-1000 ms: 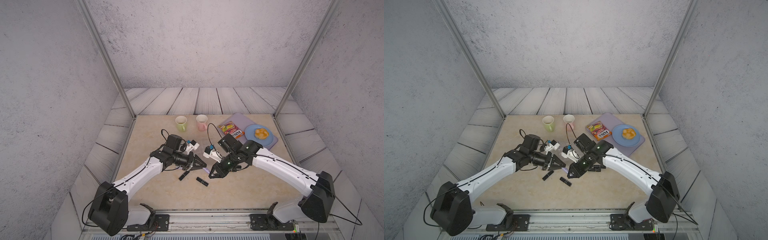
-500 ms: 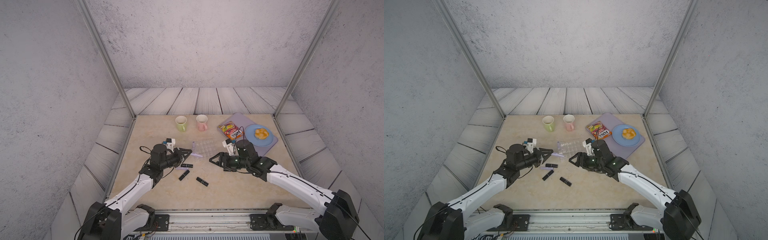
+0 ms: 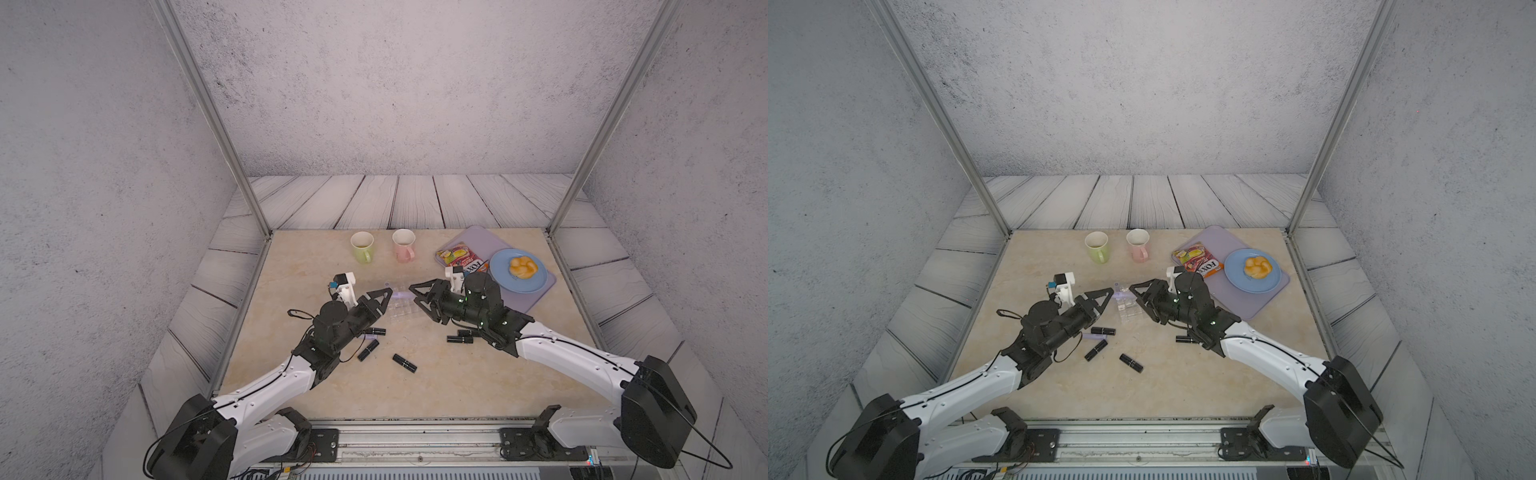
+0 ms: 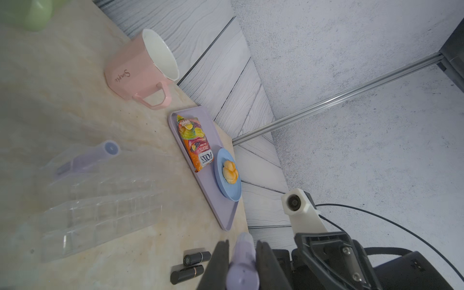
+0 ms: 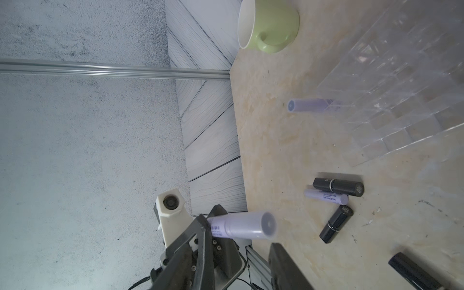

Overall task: Arrange the lipsticks in the organizer
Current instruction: Pick up the lipstick at the center of the board.

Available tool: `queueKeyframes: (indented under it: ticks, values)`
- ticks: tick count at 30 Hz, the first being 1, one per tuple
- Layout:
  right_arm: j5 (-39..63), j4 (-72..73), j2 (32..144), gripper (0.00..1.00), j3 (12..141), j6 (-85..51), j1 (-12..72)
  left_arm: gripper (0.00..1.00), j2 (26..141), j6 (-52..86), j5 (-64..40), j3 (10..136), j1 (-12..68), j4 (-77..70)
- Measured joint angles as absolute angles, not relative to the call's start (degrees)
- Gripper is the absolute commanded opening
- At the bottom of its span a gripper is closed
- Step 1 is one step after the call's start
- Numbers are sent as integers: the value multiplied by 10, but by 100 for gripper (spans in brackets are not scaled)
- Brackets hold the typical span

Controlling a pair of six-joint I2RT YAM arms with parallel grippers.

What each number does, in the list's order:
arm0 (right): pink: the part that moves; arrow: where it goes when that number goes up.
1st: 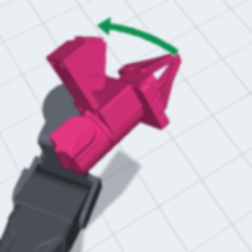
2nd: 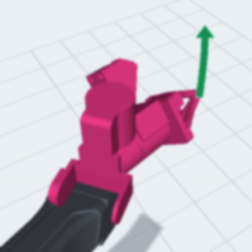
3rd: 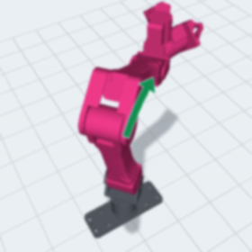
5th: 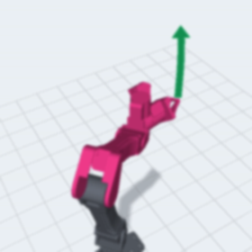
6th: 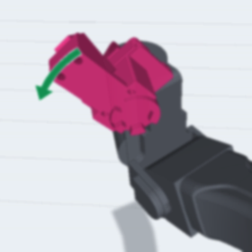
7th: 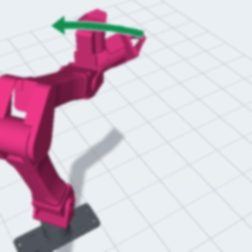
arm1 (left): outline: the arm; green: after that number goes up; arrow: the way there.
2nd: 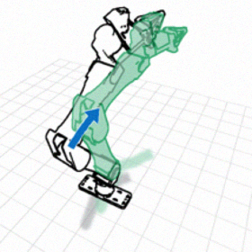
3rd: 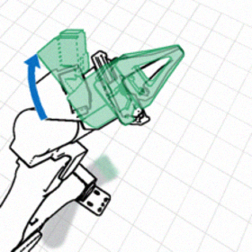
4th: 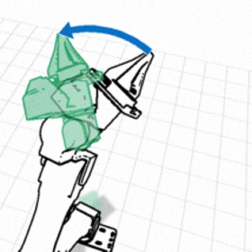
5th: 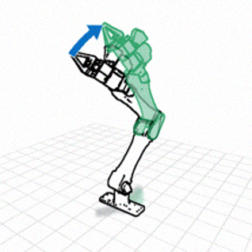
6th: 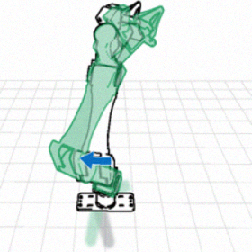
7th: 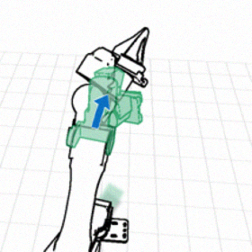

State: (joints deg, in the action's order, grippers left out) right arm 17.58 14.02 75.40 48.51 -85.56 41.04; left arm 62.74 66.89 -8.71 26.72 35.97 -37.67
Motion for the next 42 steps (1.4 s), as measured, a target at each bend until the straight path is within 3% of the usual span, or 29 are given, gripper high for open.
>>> queueKeyframes:
  ticks: [6,11,15,23,30,36,42]
  values:
    - [165,136,765,47,495,-893,410,0,640,649,-68,267,376,-407]
    - [158,137,782,31,495,-930,411,0,660,632,-54,267,395,-424]
    - [148,138,785,28,495,-959,411,0,672,620,-38,267,409,-437]
    - [116,128,785,35,495,-995,411,0,705,610,-10,267,432,-470]
    - [101,108,785,31,495,-1003,411,0,712,603,5,267,444,-469]
    - [99,98,786,39,502,-1005,411,0,709,592,10,267,447,-464]
    - [99,100,793,40,503,-1016,411,0,704,577,17,267,448,-455]
